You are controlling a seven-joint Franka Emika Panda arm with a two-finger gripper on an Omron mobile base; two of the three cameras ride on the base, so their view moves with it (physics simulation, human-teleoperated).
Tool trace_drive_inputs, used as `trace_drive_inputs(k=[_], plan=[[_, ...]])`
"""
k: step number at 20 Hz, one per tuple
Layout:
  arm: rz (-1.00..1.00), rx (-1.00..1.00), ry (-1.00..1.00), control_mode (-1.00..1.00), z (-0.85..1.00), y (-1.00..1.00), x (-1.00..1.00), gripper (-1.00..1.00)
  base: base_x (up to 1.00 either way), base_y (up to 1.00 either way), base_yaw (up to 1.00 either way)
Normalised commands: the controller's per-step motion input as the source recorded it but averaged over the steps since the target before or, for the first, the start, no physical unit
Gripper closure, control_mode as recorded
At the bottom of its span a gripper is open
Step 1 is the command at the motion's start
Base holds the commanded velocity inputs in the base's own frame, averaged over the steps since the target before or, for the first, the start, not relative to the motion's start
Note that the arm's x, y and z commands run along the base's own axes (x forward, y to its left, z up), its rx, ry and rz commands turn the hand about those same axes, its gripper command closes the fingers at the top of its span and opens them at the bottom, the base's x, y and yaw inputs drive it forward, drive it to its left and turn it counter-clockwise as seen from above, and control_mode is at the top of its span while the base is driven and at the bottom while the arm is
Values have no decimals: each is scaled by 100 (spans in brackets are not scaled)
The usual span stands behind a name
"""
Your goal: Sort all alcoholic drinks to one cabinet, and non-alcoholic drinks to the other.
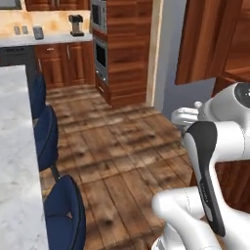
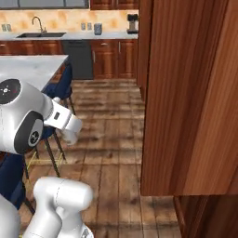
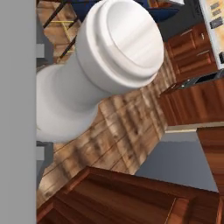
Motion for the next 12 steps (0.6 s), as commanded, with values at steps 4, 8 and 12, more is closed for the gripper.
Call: trace_drive_inputs(k=[4,8,12], plan=[[0,0,0,100,0,0,0,100,44,0,-62],[0,0,0,100,0,0,0,100,70,-4,-59],[0,0,0,100,0,0,0,100,93,-18,-48]])
